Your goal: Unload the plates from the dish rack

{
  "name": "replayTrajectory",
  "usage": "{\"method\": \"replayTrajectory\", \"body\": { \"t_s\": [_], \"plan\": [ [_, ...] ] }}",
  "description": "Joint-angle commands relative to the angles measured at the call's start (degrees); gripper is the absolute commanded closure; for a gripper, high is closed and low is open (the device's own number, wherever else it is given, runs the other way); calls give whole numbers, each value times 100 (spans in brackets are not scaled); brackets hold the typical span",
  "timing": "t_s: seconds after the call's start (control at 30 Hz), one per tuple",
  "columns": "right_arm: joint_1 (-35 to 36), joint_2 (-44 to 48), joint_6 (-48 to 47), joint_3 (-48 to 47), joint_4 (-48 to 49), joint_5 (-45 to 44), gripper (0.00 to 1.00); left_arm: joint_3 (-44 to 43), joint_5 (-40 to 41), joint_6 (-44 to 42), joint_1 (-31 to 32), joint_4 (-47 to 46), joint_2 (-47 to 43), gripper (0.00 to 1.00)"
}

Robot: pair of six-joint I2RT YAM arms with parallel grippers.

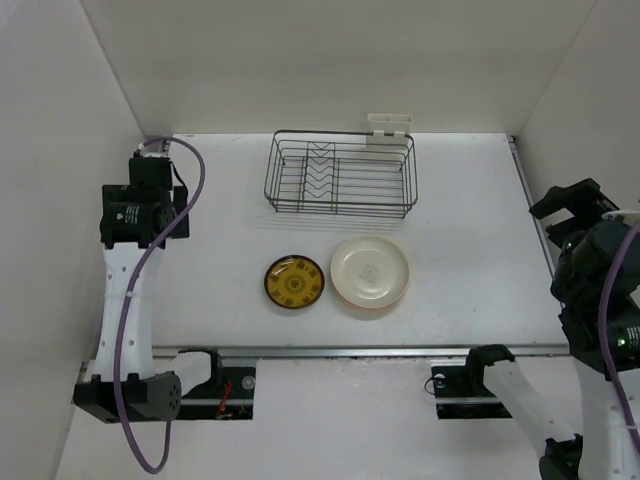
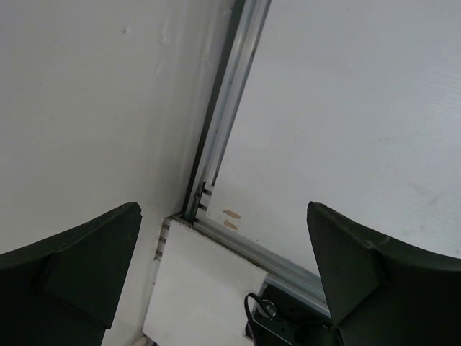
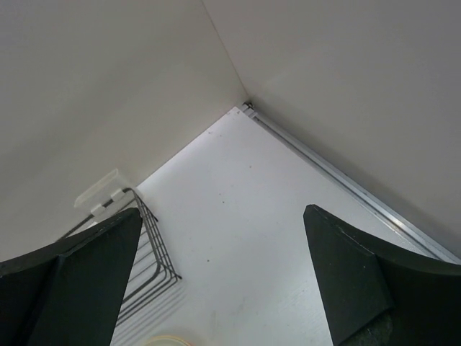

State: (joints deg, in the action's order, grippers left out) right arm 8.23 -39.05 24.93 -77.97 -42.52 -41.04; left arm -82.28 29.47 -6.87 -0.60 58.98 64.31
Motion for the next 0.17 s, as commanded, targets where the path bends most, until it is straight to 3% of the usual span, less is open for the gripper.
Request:
{"method": "replayTrajectory", "body": {
  "t_s": [0.0, 0.13],
  "plan": [
    [3, 301, 56, 27, -291, 87, 0, -227, -433, 230, -1, 166, 99, 0],
    [3, 372, 187, 81, -633, 149, 0, -280, -627, 292, -1, 228, 221, 0]
  ]
}}
